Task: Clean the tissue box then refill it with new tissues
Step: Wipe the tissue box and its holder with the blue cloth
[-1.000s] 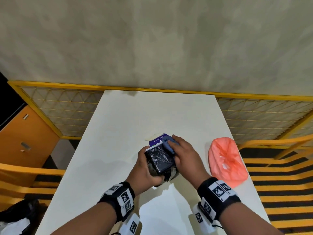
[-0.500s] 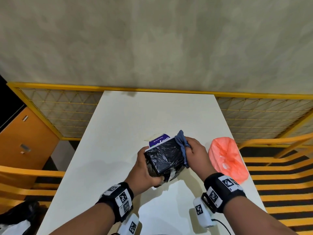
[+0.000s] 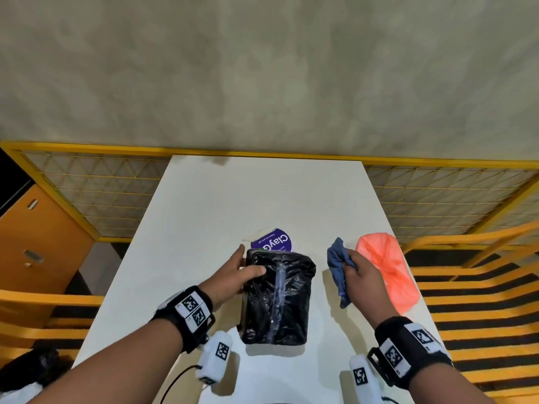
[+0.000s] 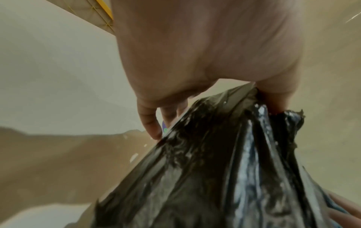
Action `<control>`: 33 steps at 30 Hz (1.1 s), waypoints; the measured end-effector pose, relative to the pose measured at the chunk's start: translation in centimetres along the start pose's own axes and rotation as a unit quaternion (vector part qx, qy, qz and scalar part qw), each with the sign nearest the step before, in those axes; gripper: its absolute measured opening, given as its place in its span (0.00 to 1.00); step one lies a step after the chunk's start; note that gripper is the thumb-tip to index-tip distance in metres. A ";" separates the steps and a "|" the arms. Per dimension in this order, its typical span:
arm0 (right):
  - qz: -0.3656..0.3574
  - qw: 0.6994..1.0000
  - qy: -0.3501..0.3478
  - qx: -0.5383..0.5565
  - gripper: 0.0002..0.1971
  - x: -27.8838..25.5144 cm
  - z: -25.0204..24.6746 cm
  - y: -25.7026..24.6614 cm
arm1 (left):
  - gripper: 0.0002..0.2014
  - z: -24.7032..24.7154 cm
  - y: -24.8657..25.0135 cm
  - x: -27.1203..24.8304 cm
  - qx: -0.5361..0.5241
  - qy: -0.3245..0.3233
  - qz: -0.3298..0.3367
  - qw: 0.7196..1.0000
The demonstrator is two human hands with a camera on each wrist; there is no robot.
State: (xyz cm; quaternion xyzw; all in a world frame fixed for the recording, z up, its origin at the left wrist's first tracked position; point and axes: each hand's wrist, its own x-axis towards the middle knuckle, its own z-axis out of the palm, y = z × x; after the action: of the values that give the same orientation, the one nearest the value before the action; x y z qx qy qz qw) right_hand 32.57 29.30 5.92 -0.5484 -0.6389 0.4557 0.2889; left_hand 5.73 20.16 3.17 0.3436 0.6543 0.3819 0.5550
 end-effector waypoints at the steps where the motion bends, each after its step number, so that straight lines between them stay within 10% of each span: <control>1: 0.002 1.000 0.000 0.002 0.19 -0.3 -0.2 0.2 | 0.50 0.1 -0.1 0.2 -0.002 0.007 -0.016 1.000; 13: -0.022 0.997 -0.071 0.004 0.20 -2.2 1.2 2.1 | 0.34 1.8 -0.7 1.0 0.027 -0.018 -0.124 0.992; 25: -0.130 0.969 -0.116 -0.177 0.25 -1.4 3.9 4.3 | 0.63 1.2 -1.5 -0.4 -0.013 -0.026 -0.080 0.996; 33: -0.139 0.973 -0.066 -0.171 0.21 -0.9 4.5 4.4 | 0.65 -0.4 -2.9 -5.5 0.092 -0.174 -0.122 0.973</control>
State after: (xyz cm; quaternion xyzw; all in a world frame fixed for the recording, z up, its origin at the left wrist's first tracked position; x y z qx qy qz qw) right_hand 30.85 27.12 0.18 -0.4641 -0.7949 0.3307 0.2082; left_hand 6.09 13.93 3.21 0.3715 0.6173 0.1839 0.6687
